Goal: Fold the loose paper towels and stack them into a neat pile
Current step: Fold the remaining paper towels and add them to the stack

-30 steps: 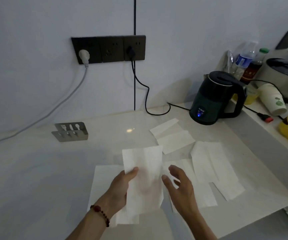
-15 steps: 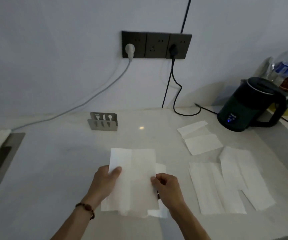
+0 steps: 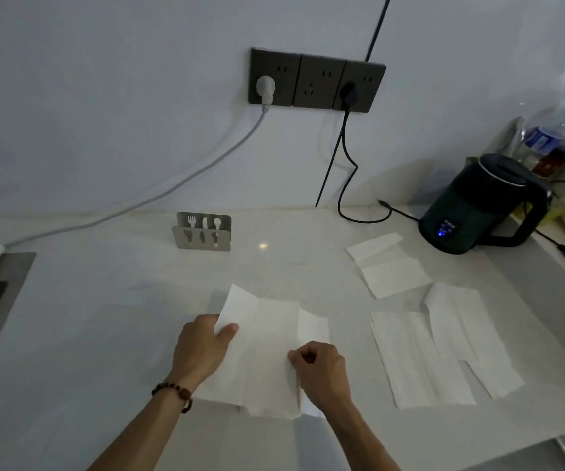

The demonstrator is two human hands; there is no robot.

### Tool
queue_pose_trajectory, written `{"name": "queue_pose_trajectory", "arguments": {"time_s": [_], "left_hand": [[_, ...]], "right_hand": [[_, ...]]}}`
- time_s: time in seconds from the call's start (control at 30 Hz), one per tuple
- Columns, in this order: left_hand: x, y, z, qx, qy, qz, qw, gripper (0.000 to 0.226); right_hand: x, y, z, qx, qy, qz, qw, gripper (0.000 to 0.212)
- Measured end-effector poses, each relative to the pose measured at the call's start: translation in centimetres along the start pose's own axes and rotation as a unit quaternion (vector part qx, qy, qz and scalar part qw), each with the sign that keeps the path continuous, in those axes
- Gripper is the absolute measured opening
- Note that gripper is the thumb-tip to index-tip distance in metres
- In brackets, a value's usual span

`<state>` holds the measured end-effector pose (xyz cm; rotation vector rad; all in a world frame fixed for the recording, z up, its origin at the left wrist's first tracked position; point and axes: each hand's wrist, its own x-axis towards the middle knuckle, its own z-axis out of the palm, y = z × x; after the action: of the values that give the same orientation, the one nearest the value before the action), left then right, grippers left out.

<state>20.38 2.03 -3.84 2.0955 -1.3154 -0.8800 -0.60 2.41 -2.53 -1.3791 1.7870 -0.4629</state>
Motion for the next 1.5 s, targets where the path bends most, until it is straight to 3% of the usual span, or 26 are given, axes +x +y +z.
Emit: {"name": "queue_pose_trajectory", "arguments": {"time_s": [0.57,0.7,0.8,0.9,1.0,1.1,1.17,1.3,1.5], "left_hand": [[0.1,-0.7,0.7,0.02,0.009,-0.014,1.0,0.023],[-0.3,-0.4,0.8,0.077,0.028,-0.001,0.997,0.022],[-0.9,-0.6,1.3,0.191,0.108,0.084,0.972,0.044],[-1.8,-0.5,2.3,0.228,0.145,0.264,0.926,0.045],[-3.2,-0.1,4.1,0.289,0.051,0.379,0.878,0.046],[-3.8,-0.1,5.5,0.359,-0.037,0.388,0.848,0.047],[-4.0,0.0,6.0,0.386,-0.054,0.386,0.836,0.042],[-4.0,-0.2,6.3,0.41,-0.058,0.387,0.824,0.04],[-4.2,-0.4,5.8,0.398,-0.108,0.359,0.837,0.046]], "right_hand": [[0.9,0.9,0.6,-0.09,0.003,0.002,0.996,0.026],[0.9,0.9,0.6,-0.1,0.002,0.002,0.995,0.026],[0.9,1.0,0.7,-0.099,0.003,0.001,0.995,0.025],[0.8,1.1,0.8,-0.103,0.005,0.0,0.995,0.025],[0.8,1.4,0.6,-0.084,0.027,0.005,0.996,0.032],[1.0,2.3,0.2,-0.082,0.078,0.024,0.993,0.027],[1.1,3.0,-0.1,-0.099,0.117,0.044,0.987,0.04],[1.0,3.6,-0.7,-0.144,0.113,0.047,0.982,0.066],[1.2,3.2,-0.2,-0.036,0.089,0.092,0.991,0.052]]}}
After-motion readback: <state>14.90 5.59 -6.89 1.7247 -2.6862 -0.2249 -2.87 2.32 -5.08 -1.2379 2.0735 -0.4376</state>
